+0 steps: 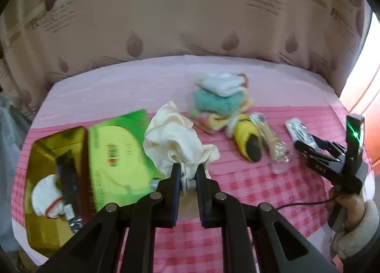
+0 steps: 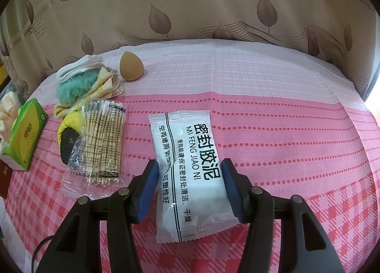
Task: Organize soft objects
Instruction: 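Carry the cream scrunchie with the left gripper into the gold tin and release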
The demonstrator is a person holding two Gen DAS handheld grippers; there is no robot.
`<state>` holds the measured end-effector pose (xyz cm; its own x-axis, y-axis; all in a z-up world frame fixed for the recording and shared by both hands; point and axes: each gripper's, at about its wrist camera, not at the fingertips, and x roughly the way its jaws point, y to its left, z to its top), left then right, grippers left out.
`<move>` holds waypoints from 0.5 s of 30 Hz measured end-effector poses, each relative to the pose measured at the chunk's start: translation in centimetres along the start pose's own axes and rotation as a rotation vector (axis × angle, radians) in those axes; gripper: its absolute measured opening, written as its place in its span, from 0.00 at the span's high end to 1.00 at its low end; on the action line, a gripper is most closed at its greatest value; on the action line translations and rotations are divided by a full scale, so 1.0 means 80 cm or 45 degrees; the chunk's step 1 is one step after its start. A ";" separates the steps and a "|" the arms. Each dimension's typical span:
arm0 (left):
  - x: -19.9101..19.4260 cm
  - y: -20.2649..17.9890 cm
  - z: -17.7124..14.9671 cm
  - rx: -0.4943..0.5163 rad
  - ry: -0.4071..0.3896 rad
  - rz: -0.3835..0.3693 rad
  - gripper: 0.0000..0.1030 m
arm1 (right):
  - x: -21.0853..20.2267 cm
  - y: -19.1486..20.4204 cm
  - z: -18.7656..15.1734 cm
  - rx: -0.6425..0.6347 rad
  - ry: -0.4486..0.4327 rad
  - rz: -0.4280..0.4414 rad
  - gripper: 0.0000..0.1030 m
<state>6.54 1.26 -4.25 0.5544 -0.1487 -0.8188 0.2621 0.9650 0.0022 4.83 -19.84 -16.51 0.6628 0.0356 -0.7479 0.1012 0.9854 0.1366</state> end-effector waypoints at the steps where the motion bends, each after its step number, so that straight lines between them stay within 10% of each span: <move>1: -0.002 0.006 0.000 -0.007 -0.003 0.010 0.88 | 0.000 0.000 0.000 -0.005 0.001 -0.003 0.48; 15: -0.021 0.126 -0.002 -0.179 -0.019 0.235 0.88 | 0.001 0.006 -0.002 -0.024 0.007 -0.023 0.47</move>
<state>8.09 11.32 -2.94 0.5946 0.0308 -0.8034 0.0431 0.9966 0.0701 4.83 -19.33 -16.61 0.6569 0.0184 -0.7537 0.0992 0.9889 0.1106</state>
